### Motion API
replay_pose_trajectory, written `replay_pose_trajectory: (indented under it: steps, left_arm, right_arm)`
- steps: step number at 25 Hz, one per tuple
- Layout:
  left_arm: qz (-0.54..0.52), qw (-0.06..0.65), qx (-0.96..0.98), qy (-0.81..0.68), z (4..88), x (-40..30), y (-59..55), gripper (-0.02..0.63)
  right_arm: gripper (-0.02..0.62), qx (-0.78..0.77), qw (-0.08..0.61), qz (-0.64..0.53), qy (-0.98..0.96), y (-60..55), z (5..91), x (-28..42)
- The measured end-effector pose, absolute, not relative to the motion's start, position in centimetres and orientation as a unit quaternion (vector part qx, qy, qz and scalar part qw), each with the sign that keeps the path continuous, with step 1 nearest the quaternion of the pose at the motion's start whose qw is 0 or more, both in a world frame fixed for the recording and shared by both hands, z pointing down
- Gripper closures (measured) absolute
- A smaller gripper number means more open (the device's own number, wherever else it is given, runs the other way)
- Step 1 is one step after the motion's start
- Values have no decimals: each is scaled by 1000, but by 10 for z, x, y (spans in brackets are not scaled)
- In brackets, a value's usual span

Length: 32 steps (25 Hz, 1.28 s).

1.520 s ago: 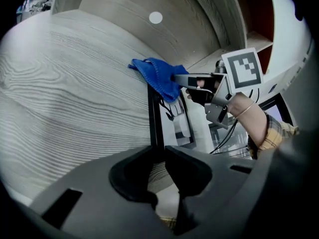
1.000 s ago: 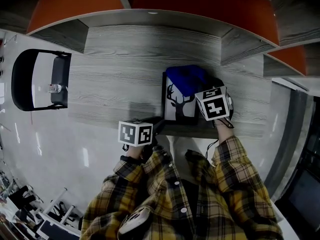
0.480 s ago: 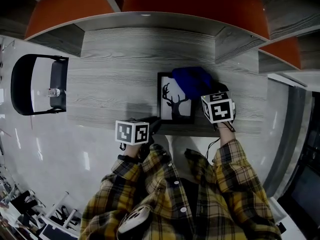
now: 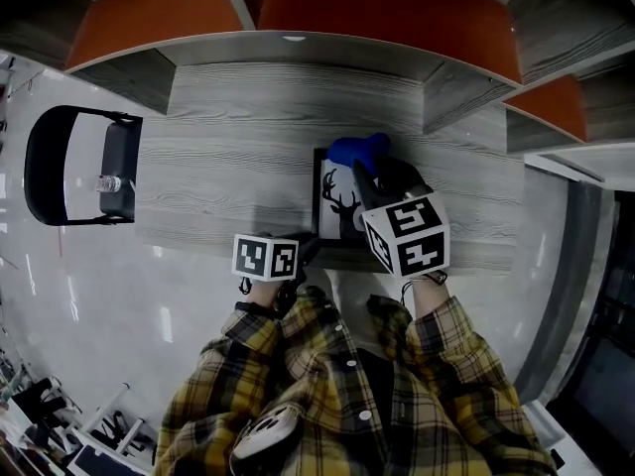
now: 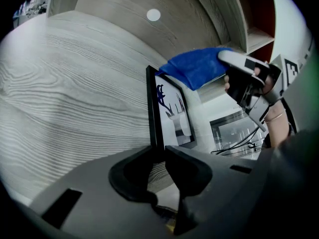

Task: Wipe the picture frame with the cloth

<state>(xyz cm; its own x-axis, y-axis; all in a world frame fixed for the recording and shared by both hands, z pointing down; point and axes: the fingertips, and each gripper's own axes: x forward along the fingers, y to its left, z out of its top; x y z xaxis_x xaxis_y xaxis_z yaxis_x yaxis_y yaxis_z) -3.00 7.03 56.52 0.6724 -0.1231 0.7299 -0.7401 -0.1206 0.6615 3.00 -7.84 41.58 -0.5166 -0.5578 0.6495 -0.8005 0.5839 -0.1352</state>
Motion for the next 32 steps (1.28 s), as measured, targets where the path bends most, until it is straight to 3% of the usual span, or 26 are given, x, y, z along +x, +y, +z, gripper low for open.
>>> replay_pose_trajectory:
  steps: [5,11,19,32]
  left_arm:
    - [263,588,700,-307,565,-30,70,526]
    - [260,588,702,-307,564,-30,71,526]
    - [257,588,702,-307,565,-31,69,526]
    - [256,591,700,-307,565,-32,70,526]
  right_arm:
    - [555,354,253,225,-872,-74,404,-21]
    - [555,336,333,269,-839,-57,491,-29]
    - [555,319,413,245,-817,-52,532,-26]
    - [555,348,435,265,-787,-39,546,31]
